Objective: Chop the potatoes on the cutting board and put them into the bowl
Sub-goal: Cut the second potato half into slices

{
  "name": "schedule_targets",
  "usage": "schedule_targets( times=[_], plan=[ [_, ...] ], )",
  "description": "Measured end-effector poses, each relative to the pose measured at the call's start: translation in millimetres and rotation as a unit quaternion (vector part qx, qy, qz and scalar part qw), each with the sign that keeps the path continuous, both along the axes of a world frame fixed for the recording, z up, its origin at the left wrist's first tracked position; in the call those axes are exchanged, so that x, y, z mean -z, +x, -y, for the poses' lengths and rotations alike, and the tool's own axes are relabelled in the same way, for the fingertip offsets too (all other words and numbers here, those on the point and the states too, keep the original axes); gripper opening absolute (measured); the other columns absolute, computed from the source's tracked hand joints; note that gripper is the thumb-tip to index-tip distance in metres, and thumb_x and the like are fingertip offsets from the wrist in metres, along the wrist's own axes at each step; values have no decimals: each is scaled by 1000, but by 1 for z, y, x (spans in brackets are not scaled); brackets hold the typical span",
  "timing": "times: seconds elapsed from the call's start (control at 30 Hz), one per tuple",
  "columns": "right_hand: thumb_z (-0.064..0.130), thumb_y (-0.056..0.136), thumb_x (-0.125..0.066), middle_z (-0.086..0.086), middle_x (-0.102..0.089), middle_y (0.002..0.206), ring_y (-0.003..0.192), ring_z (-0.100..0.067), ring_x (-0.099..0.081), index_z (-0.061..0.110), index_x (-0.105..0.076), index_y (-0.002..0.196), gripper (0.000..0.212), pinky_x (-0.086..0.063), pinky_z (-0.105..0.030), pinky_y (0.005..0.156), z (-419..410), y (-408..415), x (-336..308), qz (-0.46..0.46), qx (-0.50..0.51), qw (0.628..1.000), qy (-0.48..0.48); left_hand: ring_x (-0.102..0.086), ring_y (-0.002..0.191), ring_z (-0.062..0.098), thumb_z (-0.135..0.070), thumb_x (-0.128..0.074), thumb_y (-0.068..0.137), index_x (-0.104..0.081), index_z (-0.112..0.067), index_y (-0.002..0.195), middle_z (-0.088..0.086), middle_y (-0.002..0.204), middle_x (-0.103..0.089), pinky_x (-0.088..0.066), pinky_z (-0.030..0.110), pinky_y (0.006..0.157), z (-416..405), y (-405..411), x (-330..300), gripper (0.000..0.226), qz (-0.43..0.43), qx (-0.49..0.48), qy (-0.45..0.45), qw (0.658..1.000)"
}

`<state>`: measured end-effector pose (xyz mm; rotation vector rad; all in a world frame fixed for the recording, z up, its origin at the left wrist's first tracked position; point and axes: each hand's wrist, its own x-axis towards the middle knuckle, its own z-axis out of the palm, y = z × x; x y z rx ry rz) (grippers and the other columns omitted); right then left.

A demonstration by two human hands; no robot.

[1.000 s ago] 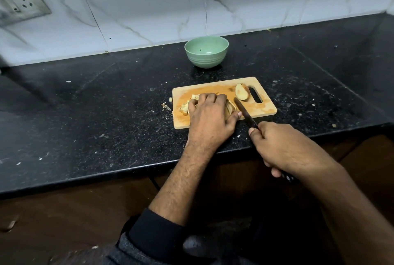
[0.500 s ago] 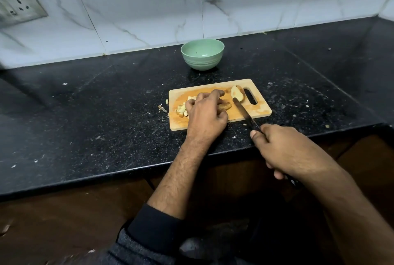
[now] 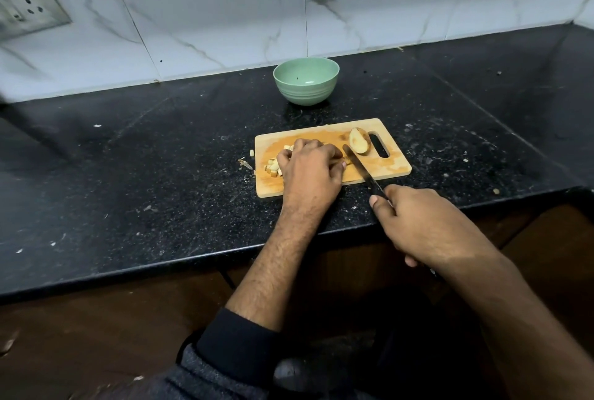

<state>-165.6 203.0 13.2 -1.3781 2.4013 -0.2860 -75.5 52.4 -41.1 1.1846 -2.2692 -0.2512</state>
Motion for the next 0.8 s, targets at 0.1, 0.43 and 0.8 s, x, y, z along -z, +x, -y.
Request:
schedule_targets(
  times=[0.1,0.43,0.8],
  plan=[
    [52,105,-31,2,-67,70,46,-12,-66,26,-51,88,37,-59,-33,64,2,0,1,-38,-10,999,2,-46,117,14,-39,-64,93,-72,-31,110,-11,109,-64,-26,45,102,3,0,1,20,-13,-1,14,1000],
    [41,106,-31,5,-51,72,68,-20,-57,32,-44,93,21,-55,-39,79,20,1,6,-86,-15,996,31,-46,113,12,-37,-68,90,-74,-31,106,-14,101,-65,-24,39,94,6,-1,1,17,-30,2,12,999],
    [34,107,-36,-7,-64,81,40,-16,-62,17,-55,110,26,-52,-28,52,50,-10,0,-56,-37,994,88,-49,106,11,-37,-70,87,-77,-34,95,-14,96,-68,-23,36,85,6,-2,1,10,-47,-4,8,999]
  ],
)
